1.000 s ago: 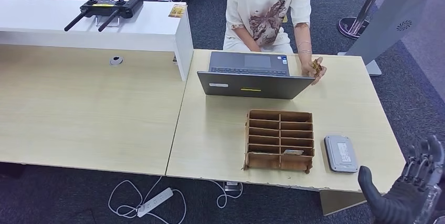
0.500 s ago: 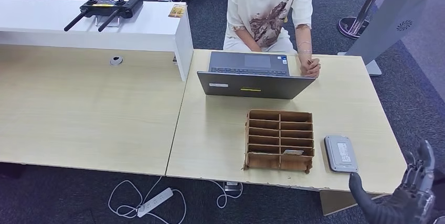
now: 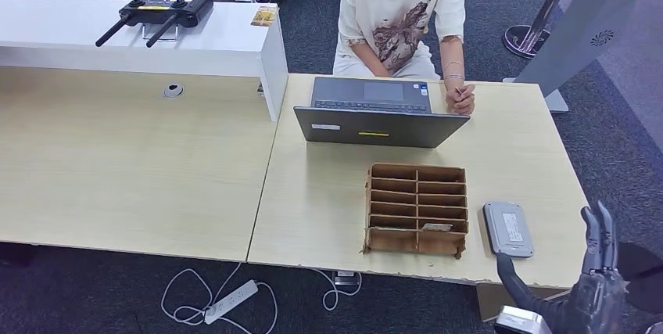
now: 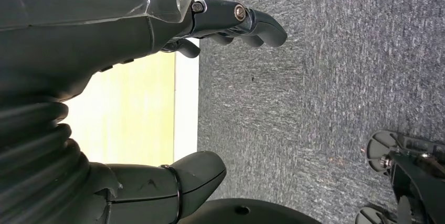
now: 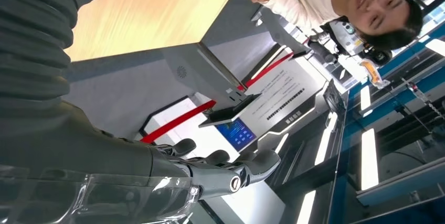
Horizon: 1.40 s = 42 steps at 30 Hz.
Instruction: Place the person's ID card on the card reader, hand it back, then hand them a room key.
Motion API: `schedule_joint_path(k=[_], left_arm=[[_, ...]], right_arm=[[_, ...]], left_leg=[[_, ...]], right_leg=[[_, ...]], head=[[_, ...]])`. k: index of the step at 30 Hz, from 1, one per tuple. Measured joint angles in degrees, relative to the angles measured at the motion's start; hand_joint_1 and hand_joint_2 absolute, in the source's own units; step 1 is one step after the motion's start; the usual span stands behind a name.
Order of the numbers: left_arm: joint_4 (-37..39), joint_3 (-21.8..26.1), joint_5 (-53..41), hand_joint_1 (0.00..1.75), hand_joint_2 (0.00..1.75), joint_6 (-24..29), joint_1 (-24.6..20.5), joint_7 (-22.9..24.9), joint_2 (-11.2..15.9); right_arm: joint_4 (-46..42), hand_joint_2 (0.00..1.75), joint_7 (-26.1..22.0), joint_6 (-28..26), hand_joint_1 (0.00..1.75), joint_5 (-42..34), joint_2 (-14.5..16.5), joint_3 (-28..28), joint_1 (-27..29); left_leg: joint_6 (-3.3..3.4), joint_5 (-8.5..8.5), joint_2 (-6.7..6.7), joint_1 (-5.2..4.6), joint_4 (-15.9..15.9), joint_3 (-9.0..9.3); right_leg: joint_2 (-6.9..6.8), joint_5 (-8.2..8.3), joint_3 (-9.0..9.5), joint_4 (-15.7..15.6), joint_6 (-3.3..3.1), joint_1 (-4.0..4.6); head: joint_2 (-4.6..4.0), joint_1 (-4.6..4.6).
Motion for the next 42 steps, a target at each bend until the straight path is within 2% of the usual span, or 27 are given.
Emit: schedule_joint_path(k=[13,31,42], left_arm=[[0.0,0.0,0.4,0.0,1.75,-0.2,-0.1,-0.8,-0.2],[0.0,0.0,0.2,0.0,1.75,-0.5,-0.1,-1.7,-0.3],[0.0,0.0,0.0,0.0,1.75,-0.7,-0.1,-1.3,-0.3]], right_arm=[[0.1,1.75,6.1,-0.6,0.0,11.0,0.1,0.9,-0.1],[0.8,1.75,8.0,-0.6,0.0,11.0,-1.1,1.3,-0.1],[0.8,1.75,9.5,0.6,0.0,15.1,-1.6,2.4,0.5]], left_leg=[[0.0,0.0,0.0,0.0,0.0,0.0],[0.0,0.0,0.0,0.0,0.0,0.0],[0.0,0.0,0.01,0.0,0.0,0.0]], right_leg=[[0.0,0.0,0.0,0.0,0.0,0.0],[0.0,0.0,0.0,0.0,0.0,0.0],[0.01,0.0,-0.01,0.0,0.0,0.0]], head=[[0.0,0.0],[0.0,0.0],[0.0,0.01]])
